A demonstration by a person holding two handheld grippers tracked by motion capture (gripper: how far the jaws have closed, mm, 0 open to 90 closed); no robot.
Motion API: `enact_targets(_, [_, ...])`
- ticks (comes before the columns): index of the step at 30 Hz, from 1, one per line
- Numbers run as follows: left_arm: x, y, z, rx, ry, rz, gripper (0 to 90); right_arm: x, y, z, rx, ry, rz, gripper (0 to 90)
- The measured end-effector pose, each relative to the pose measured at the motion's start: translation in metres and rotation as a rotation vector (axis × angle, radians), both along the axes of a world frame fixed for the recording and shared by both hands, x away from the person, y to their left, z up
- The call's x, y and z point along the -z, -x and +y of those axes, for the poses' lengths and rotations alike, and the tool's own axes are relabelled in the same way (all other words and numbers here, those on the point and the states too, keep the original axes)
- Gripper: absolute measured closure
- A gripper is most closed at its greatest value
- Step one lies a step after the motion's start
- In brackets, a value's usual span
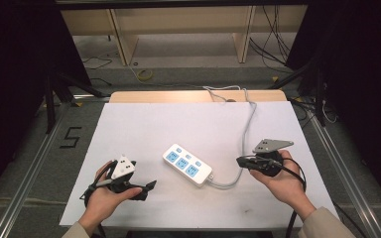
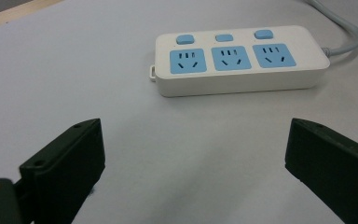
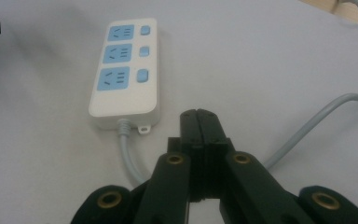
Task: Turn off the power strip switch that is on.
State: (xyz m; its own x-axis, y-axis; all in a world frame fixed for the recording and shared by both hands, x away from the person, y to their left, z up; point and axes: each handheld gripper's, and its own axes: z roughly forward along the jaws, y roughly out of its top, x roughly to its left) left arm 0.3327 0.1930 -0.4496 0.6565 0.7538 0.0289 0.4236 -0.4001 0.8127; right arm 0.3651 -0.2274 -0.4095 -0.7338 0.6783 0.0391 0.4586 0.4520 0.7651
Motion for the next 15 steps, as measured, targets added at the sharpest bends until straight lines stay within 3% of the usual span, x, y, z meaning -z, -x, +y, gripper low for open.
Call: enact_targets(15, [-0.0001,-0.0001,-0.0008,0.003,-0.002,-0.002,4.3,-0.0024,-0.0059,0.0094,-0.02,0.005,0.013,90.0])
